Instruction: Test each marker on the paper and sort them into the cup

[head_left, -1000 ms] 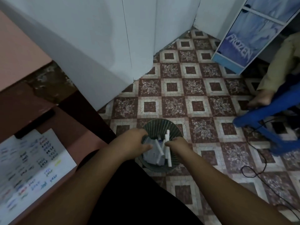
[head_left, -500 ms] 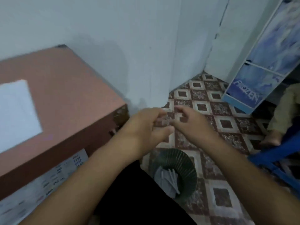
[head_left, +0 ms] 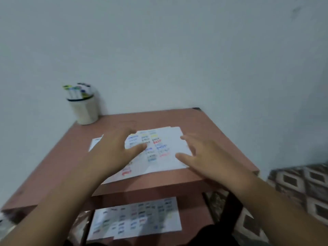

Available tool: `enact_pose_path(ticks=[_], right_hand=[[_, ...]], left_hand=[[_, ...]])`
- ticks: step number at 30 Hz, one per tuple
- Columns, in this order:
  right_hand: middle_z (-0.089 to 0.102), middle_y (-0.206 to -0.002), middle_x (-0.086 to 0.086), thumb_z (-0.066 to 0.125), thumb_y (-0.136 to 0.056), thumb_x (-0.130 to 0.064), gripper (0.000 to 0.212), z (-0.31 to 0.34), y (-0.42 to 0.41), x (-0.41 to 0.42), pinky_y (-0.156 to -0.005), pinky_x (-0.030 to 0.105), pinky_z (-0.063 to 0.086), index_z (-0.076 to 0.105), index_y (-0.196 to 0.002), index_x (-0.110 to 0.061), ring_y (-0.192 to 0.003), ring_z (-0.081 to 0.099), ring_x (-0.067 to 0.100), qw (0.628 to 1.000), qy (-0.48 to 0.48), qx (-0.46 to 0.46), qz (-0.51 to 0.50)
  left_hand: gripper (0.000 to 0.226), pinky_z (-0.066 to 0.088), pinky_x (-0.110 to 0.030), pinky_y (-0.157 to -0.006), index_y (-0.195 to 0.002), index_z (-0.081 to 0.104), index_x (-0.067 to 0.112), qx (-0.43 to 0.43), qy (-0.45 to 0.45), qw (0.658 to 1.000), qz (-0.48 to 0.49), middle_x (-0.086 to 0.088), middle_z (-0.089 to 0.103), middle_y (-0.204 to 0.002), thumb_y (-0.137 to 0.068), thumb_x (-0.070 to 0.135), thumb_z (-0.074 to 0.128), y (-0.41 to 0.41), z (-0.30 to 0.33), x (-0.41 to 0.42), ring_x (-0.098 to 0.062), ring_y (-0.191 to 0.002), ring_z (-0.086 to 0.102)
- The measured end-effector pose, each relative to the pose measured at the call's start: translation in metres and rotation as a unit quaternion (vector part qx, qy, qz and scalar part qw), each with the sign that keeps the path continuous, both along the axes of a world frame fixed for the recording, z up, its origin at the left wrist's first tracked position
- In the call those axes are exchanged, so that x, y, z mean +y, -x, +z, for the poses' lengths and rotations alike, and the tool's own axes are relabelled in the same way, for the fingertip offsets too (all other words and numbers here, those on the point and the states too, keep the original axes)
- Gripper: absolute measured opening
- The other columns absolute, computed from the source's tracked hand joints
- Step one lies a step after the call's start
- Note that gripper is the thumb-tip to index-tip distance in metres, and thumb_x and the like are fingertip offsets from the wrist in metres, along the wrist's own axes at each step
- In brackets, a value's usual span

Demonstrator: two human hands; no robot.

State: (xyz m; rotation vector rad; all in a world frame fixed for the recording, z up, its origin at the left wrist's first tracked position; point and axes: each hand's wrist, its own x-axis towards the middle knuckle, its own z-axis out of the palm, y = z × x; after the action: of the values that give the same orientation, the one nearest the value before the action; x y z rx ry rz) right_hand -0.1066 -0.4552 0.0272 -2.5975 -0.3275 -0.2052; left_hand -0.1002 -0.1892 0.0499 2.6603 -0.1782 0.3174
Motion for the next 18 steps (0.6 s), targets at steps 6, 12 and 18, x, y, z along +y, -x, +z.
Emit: enact_pose_path(ticks=[6, 12, 18], right_hand=[[0.019, -0.173, -0.003, 0.027, -0.087, -0.089, 0.098, -0.019, -0.020, 0.038, -0.126, 0.062, -0.001, 0.023, -0.163, -0.028, -0.161, 0.007, 0.018, 0.990, 0.095, 0.093, -0.038], [0.005, -0.175, -0.004, 0.035, -0.089, -0.086, 0.095, -0.020, -0.023, 0.040, -0.124, 0.063, -0.013, 0.015, -0.165, -0.032, -0.161, -0.004, 0.012, 0.985, 0.123, 0.118, -0.012], [-0.005, -0.175, -0.004, 0.043, -0.083, -0.089, 0.100, -0.021, -0.033, 0.031, -0.126, 0.059, -0.009, 0.018, -0.164, -0.036, -0.161, -0.009, 0.016, 0.982, 0.143, 0.126, 0.012]], left_hand=[[0.118, 0.037, -0.046, -0.108, -0.145, 0.041, 0.027, 0.113, -0.090, 0.980, 0.140, 0.002, 0.045, -0.148, -0.059, 0.103, 0.013, 0.004, -0.044, 0.083, -0.021, -0.134, 0.042], [0.119, 0.022, -0.056, -0.116, -0.151, 0.026, 0.038, 0.125, -0.100, 0.984, 0.084, 0.009, 0.025, -0.159, -0.055, 0.107, 0.011, -0.001, -0.056, 0.089, -0.013, -0.149, 0.019], [0.116, 0.024, -0.053, -0.114, -0.150, 0.024, 0.042, 0.124, -0.138, 0.980, 0.070, 0.013, 0.024, -0.157, -0.054, 0.106, 0.010, -0.012, -0.054, 0.093, -0.012, -0.146, 0.020]])
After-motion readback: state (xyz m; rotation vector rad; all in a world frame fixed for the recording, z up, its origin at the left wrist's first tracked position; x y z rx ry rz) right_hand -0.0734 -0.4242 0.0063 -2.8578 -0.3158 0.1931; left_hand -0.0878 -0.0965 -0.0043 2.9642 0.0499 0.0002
